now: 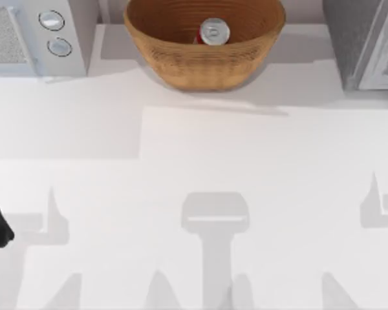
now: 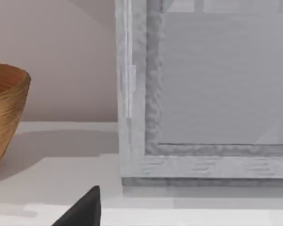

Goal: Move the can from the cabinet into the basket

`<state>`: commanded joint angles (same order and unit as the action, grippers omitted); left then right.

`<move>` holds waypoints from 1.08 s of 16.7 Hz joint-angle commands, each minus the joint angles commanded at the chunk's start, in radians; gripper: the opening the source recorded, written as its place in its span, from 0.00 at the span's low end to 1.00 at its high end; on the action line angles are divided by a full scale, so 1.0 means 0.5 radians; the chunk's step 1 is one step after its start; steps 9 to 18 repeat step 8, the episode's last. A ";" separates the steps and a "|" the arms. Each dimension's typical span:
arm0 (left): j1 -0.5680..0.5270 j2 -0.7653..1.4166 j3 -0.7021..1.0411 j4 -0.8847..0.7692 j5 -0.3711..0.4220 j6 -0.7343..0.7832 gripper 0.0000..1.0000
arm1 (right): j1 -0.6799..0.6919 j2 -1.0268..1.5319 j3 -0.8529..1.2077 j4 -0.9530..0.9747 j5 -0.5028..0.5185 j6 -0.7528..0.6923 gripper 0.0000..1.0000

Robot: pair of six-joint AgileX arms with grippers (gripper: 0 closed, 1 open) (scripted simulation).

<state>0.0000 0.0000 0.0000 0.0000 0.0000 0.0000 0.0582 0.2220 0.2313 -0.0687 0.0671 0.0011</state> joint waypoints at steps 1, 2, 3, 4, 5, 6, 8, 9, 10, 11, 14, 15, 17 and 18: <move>0.000 0.000 0.000 0.000 0.000 0.000 1.00 | -0.030 -0.121 -0.129 0.035 -0.034 0.000 1.00; 0.000 0.000 0.000 0.000 0.000 0.000 1.00 | -0.056 -0.225 -0.237 0.067 -0.065 -0.001 1.00; 0.000 0.000 0.000 0.000 0.000 0.000 1.00 | -0.079 -0.310 -0.324 0.093 -0.091 -0.001 1.00; 0.000 0.000 0.000 0.000 0.000 0.000 1.00 | -0.096 -0.374 -0.390 0.114 -0.111 -0.002 1.00; 0.000 0.000 0.000 0.000 0.000 0.000 1.00 | -0.109 -0.417 -0.435 0.129 -0.126 -0.002 1.00; 0.000 0.000 0.000 0.000 0.000 0.000 1.00 | -0.115 -0.440 -0.459 0.136 -0.133 -0.002 1.00; 0.000 0.000 0.000 0.000 0.000 0.000 1.00 | -0.116 -0.444 -0.463 0.137 -0.134 -0.002 1.00; 0.000 0.000 0.000 0.000 0.000 0.000 1.00 | -0.116 -0.444 -0.463 0.137 -0.134 -0.002 1.00; 0.000 0.000 0.000 0.000 0.000 0.000 1.00 | -0.116 -0.444 -0.463 0.137 -0.134 -0.002 1.00; 0.000 0.000 0.000 0.000 0.000 0.000 1.00 | -0.116 -0.444 -0.463 0.137 -0.134 -0.002 1.00; 0.000 0.000 0.000 0.000 0.000 0.000 1.00 | -0.116 -0.444 -0.463 0.137 -0.134 -0.002 1.00; 0.000 0.000 0.000 0.000 0.000 0.000 1.00 | -0.116 -0.444 -0.463 0.137 -0.134 -0.002 1.00; 0.000 0.000 0.000 0.000 0.000 0.000 1.00 | -0.116 -0.444 -0.463 0.137 -0.134 -0.002 1.00; 0.000 0.000 0.000 0.000 0.000 0.000 1.00 | -0.116 -0.444 -0.463 0.137 -0.134 -0.002 1.00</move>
